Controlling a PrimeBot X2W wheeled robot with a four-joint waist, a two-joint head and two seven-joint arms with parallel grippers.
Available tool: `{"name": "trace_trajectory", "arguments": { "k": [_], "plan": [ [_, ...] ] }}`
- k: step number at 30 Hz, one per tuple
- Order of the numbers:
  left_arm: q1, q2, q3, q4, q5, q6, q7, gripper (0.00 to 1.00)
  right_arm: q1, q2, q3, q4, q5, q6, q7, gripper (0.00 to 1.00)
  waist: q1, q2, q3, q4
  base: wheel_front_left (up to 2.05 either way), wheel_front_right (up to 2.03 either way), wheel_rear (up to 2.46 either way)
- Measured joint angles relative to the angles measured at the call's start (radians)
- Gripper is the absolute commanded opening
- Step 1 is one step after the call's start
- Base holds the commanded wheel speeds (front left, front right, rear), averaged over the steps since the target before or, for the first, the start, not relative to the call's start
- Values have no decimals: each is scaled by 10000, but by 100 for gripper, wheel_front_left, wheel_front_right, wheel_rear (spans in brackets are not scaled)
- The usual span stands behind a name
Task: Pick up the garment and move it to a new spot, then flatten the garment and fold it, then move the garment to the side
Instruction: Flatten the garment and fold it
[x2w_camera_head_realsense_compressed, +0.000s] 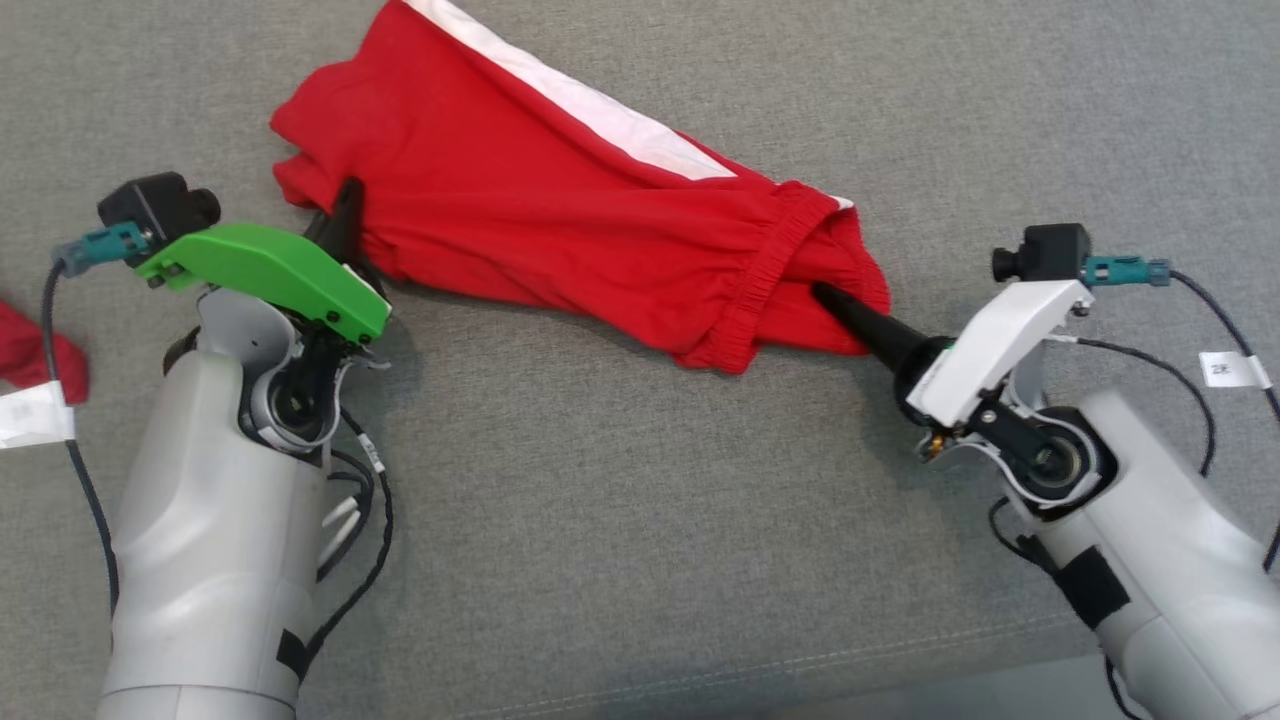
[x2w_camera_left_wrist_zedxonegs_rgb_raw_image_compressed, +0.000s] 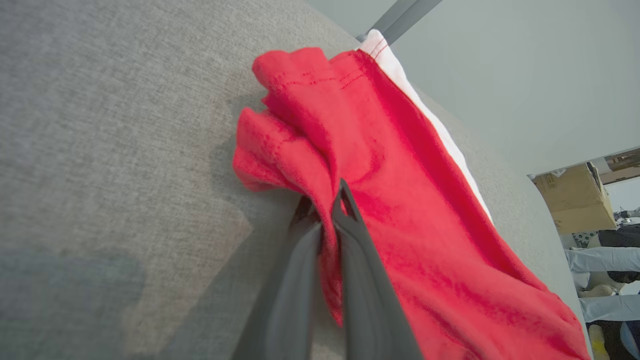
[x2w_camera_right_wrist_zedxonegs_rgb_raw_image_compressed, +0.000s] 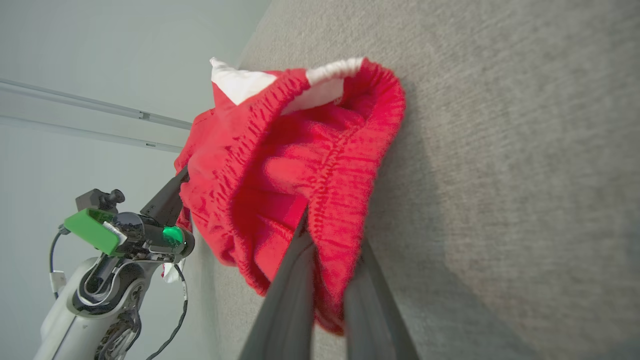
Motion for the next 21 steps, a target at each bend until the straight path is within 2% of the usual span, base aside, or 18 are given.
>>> {"name": "trace_trajectory", "arguments": {
  "k": [8, 14, 21],
  "plan": [
    [729, -270, -813, -295, -518, -336, -621, 0, 42, -1693, -73, 119, 142, 90, 1429, 0, 0, 0, -335, 705, 0, 0, 0],
    [1632, -259, -2433, -811, -2063, -610, -1016, 0, 157, -3041, 65, 136, 4, 92, 2324, 0, 0, 0, -597, 1391, 0, 0, 0],
    [2782, -52, -4276, -1390, -3154, -616, -1618, 0, 623, -3731, -88, 94, 161, 90, 2936, 0, 0, 0, -962, 2182, 0, 0, 0]
  ]
}}
